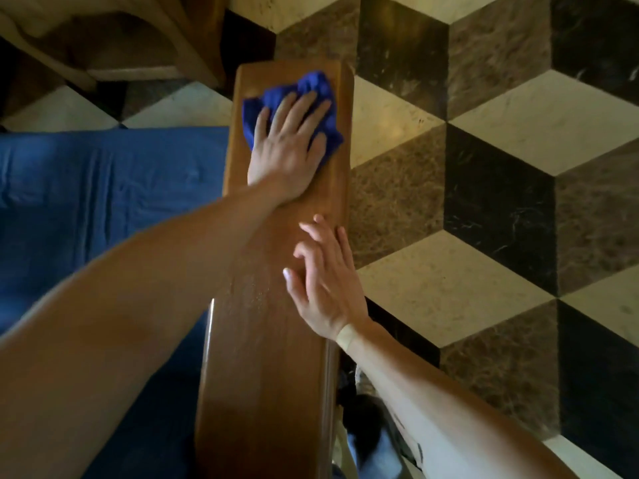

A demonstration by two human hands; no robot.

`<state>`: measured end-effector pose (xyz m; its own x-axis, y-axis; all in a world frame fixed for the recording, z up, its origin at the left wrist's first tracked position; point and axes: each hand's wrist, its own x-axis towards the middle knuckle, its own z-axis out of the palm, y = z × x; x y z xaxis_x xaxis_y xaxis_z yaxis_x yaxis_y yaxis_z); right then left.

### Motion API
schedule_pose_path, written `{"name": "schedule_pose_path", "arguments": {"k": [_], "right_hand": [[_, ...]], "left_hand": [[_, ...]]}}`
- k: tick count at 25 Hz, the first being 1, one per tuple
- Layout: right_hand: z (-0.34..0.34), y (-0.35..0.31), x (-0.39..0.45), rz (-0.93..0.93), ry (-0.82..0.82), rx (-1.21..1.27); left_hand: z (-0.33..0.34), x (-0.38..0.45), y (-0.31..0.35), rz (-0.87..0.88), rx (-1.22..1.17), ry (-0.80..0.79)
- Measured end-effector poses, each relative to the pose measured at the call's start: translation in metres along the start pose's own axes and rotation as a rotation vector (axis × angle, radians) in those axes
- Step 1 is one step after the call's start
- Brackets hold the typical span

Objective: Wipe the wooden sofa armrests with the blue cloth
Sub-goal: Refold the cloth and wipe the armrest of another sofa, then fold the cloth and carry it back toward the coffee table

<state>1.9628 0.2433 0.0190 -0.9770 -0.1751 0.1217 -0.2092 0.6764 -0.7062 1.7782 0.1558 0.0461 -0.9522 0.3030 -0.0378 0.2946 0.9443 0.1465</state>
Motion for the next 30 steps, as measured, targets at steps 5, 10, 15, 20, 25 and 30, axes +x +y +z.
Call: {"name": "schedule_pose_path", "arguments": {"k": [5,10,15,20,25,30], "right_hand": [[-0.017,-0.02,-0.039,0.344,0.281,0.191],[-0.028,-0.053,-0.118,0.394,-0.121,-0.026],[-0.042,-0.074,-0.135,0.725,-0.122,0.175],[-0.052,-0.076,-0.145,0.961,-0.291,0.354],[-0.07,-0.077,-0.15,0.885,-0.251,0.327],[-0.11,-0.123,-0.158,0.683,-0.074,0.401]], "left_hand": [[0.019,-0.233,0.043,-0.175,0.055,-0.032],[0.01,-0.353,0.097,-0.179,-0.035,-0.221],[-0.029,-0.339,0.071,-0.092,-0.042,-0.315],[-0.054,-0.288,0.037,-0.107,-0.21,-0.483],[-0.06,-0.288,0.03,-0.287,-0.484,-0.398],[-0.108,-0.333,0.014,-0.334,-0.639,-0.155]]}}
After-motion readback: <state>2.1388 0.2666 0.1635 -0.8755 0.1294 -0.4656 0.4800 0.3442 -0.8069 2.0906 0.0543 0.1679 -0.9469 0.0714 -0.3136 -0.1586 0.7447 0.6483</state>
